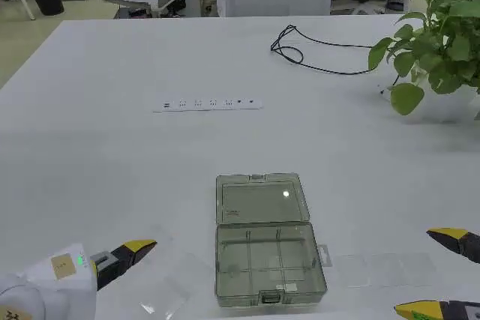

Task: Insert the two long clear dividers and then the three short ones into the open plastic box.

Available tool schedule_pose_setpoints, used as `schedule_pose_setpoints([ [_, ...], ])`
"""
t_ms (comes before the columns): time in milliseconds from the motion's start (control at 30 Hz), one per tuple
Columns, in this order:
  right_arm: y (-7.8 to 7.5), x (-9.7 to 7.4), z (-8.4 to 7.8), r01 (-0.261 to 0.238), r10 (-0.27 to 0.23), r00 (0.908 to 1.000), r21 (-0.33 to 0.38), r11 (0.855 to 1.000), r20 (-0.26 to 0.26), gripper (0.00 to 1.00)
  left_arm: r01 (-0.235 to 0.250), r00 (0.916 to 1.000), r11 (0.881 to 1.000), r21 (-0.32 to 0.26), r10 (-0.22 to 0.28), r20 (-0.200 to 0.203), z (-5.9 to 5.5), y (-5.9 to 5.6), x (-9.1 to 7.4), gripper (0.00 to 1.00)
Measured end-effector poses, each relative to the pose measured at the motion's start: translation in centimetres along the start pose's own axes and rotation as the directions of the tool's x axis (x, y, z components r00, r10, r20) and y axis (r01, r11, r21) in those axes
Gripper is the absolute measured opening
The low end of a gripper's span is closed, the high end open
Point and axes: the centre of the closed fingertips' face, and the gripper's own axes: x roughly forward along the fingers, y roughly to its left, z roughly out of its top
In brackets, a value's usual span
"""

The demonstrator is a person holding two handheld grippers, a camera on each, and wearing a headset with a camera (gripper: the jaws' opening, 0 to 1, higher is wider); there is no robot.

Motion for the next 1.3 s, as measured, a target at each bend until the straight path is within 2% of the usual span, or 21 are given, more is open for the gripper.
schedule_pose_setpoints([
  [267,0.7,0.4,-0.6,-0.022,0.022,0.9996,-0.005,1.0,-0.021,0.86,0.017,0.9998,1.0,0.0,-0.017,-0.006,-0.2,-0.2,0.5,1.0],
  [500,0.9,0.9,-0.8,-0.039,0.039,0.9989,-0.007,0.999,-0.025,0.86,0.008,1.0,1.0,-0.006,-0.008,0.0,-0.2,0.1,0.6,1.0],
  [700,0.7,1.1,-0.4,-0.03,0.03,0.9995,-0.001,1.0,-0.012,0.86,0.008,1.0,1.0,-0.009,-0.008,-0.001,-0.3,0.3,0.5,1.0],
  [1300,0.8,1.0,-0.5,-0.021,0.021,0.9997,-0.006,1.0,-0.015,0.86,0.016,0.9999,1.0,-0.017,-0.016,0.001,-0.6,0.1,1.0,1.0],
])
